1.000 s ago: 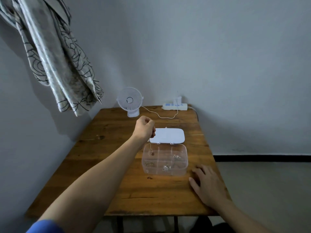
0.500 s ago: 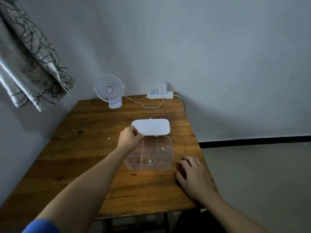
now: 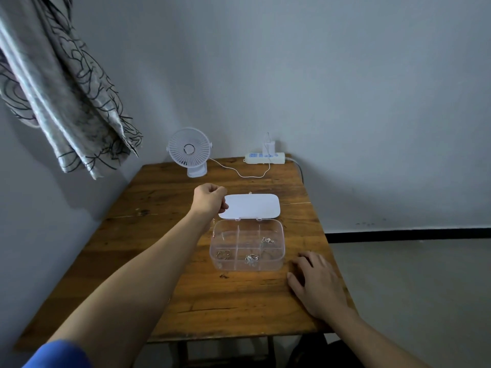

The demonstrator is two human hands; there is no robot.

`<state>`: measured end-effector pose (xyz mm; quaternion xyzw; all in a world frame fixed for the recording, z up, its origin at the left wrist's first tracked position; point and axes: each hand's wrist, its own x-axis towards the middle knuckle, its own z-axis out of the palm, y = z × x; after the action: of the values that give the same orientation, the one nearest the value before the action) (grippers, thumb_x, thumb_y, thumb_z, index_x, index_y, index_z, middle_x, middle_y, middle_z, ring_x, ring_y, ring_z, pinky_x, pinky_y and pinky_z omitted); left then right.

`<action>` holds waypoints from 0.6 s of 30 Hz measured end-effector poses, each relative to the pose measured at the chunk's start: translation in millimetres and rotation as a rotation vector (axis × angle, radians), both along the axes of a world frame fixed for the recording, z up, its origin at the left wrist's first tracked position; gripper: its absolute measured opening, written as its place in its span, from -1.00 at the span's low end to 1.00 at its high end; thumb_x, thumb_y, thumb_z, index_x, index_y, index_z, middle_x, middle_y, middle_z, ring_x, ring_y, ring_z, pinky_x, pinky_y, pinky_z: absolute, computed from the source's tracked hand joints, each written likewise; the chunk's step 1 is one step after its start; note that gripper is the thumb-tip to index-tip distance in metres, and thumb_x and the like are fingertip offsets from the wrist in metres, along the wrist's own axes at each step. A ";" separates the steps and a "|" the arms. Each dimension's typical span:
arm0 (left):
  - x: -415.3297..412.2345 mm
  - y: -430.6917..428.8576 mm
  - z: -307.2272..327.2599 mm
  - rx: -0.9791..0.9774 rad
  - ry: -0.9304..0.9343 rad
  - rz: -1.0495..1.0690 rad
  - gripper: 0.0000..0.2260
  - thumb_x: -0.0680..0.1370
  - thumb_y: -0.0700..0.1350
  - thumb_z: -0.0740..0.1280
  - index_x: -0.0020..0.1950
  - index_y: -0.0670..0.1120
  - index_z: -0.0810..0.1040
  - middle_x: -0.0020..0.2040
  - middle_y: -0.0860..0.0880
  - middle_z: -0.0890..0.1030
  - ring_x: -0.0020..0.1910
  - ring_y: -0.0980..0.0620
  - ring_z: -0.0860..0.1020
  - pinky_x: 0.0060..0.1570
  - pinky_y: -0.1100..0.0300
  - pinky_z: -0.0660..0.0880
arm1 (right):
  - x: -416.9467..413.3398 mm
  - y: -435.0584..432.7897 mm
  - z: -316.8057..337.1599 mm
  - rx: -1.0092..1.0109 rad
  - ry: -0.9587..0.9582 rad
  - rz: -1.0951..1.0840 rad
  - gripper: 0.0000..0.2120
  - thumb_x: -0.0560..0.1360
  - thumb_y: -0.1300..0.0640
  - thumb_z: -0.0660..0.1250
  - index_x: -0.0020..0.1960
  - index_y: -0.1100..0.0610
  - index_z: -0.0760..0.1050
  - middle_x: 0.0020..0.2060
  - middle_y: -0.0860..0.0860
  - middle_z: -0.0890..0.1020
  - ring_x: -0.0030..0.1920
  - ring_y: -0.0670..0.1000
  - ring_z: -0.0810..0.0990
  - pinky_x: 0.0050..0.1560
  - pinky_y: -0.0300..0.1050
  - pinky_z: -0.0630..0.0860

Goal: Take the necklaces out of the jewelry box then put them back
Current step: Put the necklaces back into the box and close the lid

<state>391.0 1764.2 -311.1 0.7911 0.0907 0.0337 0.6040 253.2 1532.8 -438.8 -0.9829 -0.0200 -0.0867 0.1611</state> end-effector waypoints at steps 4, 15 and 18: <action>1.1 -4.0 3.0 -0.016 -0.007 -0.012 -0.90 0.54 -0.28 0.23 -0.16 -0.23 0.49 -0.35 -0.15 0.51 -0.38 -0.01 0.48 -0.38 0.17 0.46 | -0.2 -0.5 -0.4 0.002 -0.004 0.003 -0.57 0.53 -0.22 0.15 0.29 -0.03 0.43 0.30 -0.09 0.42 0.31 -0.06 0.35 0.31 -0.13 0.32; 4.4 -1.8 -46.5 0.130 0.112 -0.004 -0.93 0.50 -0.25 0.30 -0.17 -0.21 0.53 -0.26 -0.17 0.62 -0.29 -0.07 0.59 -0.24 0.04 0.56 | 2.8 -4.0 -9.2 0.003 -0.080 0.014 -0.62 0.51 -0.17 0.21 0.20 0.01 0.50 0.22 -0.04 0.49 0.25 0.00 0.42 0.23 -0.07 0.40; -4.9 2.8 -47.0 0.373 0.046 -0.016 -0.95 0.49 -0.21 0.34 -0.17 -0.17 0.55 -0.27 -0.09 0.59 -0.31 0.01 0.53 -0.37 0.19 0.46 | 3.7 -4.5 -10.7 -0.005 -0.067 0.014 -0.62 0.52 -0.18 0.18 0.22 -0.01 0.48 0.24 -0.06 0.47 0.27 -0.02 0.40 0.26 -0.09 0.38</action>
<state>386.1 1767.0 -358.1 0.8907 0.0902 0.0268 0.4448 256.9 1528.3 -449.5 -0.9797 -0.0327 -0.1184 0.1585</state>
